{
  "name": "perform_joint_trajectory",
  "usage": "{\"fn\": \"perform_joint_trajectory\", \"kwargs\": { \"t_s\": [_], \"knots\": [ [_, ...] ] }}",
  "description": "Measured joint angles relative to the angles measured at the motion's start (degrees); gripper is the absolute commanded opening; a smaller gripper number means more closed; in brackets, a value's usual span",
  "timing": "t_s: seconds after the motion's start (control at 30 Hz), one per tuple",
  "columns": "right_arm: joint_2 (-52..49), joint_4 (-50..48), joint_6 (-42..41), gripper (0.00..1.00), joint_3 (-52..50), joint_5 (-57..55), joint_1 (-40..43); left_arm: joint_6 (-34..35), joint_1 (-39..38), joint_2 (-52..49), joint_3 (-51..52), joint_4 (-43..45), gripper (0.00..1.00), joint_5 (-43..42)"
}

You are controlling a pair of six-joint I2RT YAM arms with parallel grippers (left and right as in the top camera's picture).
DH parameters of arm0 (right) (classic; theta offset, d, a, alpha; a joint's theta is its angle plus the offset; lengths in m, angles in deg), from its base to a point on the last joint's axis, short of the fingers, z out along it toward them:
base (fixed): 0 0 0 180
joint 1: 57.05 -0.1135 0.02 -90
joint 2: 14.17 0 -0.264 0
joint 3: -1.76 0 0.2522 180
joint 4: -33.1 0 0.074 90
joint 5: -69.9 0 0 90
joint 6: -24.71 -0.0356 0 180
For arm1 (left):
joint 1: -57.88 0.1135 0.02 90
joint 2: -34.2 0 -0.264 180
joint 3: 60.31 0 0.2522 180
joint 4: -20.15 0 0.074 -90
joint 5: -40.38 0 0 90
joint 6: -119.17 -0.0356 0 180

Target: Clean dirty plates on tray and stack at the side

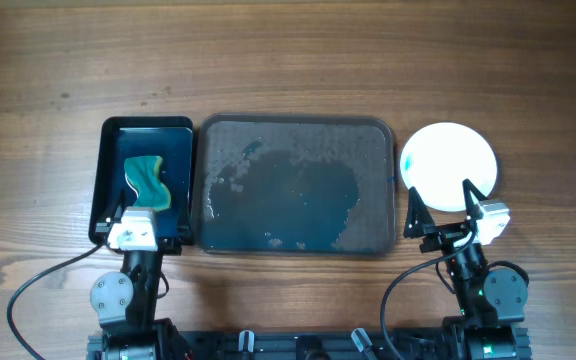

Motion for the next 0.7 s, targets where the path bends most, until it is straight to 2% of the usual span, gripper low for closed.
{"fn": "perform_joint_trajectory", "kwargs": {
  "t_s": [0.7],
  "knots": [
    [0.0,0.0,0.0,1.0,0.0,0.0,0.0,0.0,0.0,0.0,0.0,0.0,1.0,0.0]
  ]
}}
